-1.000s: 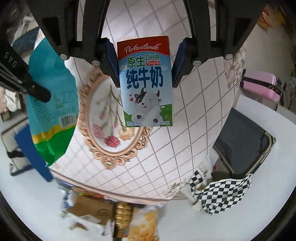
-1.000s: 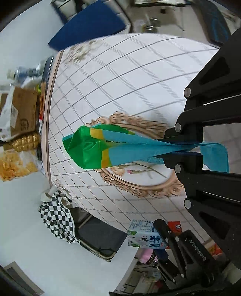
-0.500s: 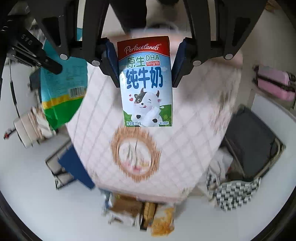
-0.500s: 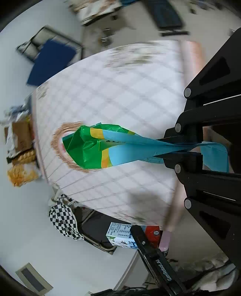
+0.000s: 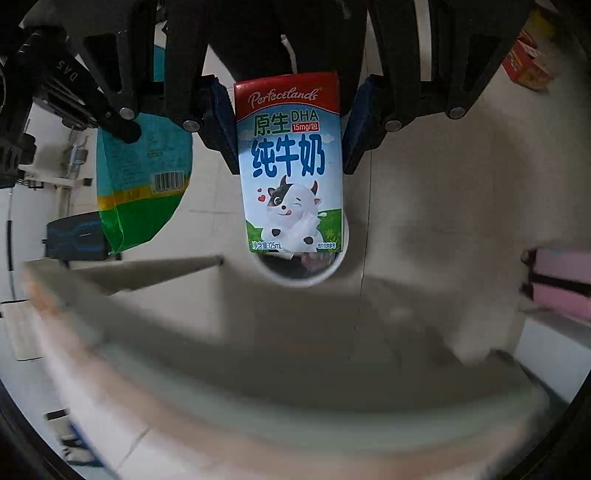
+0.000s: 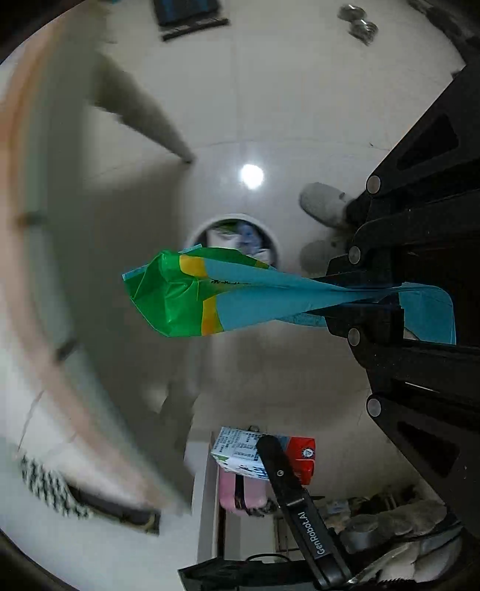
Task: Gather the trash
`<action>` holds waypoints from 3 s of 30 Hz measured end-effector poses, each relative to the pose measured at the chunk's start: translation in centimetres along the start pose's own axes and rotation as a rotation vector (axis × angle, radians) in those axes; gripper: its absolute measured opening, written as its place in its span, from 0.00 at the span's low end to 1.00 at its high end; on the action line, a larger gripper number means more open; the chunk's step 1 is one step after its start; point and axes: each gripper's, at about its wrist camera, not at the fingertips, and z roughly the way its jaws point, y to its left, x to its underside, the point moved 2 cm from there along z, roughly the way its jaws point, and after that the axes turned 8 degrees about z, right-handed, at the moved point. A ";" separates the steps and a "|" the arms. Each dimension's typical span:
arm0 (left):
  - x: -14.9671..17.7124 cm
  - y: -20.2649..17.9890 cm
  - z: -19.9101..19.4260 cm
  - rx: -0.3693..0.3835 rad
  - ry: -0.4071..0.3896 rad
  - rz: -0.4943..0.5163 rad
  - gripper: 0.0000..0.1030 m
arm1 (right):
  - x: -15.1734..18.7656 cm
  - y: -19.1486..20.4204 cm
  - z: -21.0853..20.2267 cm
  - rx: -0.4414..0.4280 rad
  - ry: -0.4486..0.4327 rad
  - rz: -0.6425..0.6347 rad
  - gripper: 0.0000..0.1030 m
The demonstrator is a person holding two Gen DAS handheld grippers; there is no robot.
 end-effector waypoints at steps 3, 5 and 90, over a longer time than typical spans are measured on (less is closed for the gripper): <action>-1.5 1.1 7.9 -0.020 0.031 -0.019 0.48 | -0.6 -3.9 8.0 -0.033 0.010 0.090 0.05; -3.2 1.7 13.2 -0.022 0.037 -0.037 0.48 | -1.7 -5.7 12.5 -0.019 -0.010 0.097 0.05; 11.0 -12.8 -34.6 0.192 -0.325 0.120 1.00 | 11.6 7.0 -38.2 -0.050 -0.146 -0.251 1.00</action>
